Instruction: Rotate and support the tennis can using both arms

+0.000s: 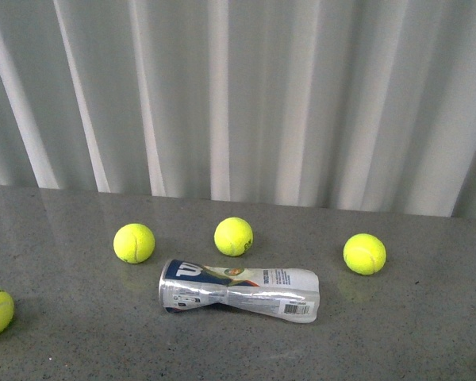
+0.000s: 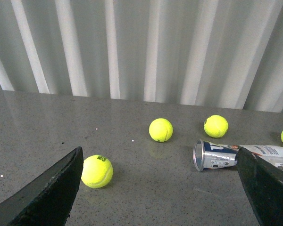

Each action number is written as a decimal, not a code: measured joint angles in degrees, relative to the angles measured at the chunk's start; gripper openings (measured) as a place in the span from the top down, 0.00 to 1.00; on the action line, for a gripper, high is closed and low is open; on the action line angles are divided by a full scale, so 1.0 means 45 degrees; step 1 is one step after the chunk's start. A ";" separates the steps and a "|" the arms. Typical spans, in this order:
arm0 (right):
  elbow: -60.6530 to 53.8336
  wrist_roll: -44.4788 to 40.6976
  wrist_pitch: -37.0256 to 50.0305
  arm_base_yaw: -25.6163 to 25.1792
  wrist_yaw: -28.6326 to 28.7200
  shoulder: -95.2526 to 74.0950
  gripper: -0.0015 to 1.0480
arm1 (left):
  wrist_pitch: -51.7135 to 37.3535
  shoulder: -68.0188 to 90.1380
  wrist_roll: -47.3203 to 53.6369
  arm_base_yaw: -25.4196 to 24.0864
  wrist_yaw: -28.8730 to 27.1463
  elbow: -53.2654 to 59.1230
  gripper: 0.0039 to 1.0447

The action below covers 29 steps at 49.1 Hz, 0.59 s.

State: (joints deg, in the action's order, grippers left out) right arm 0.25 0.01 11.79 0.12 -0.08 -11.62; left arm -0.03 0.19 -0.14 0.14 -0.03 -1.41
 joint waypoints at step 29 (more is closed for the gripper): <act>0.0010 -0.0010 -0.2603 0.0000 0.0019 0.2526 0.90 | 0.0000 -0.0015 0.0000 0.0000 0.0000 0.0000 0.06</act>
State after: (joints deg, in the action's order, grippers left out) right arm 0.30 -0.03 0.08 0.12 0.01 -0.25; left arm -0.03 0.12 -0.14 0.14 -0.03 -1.41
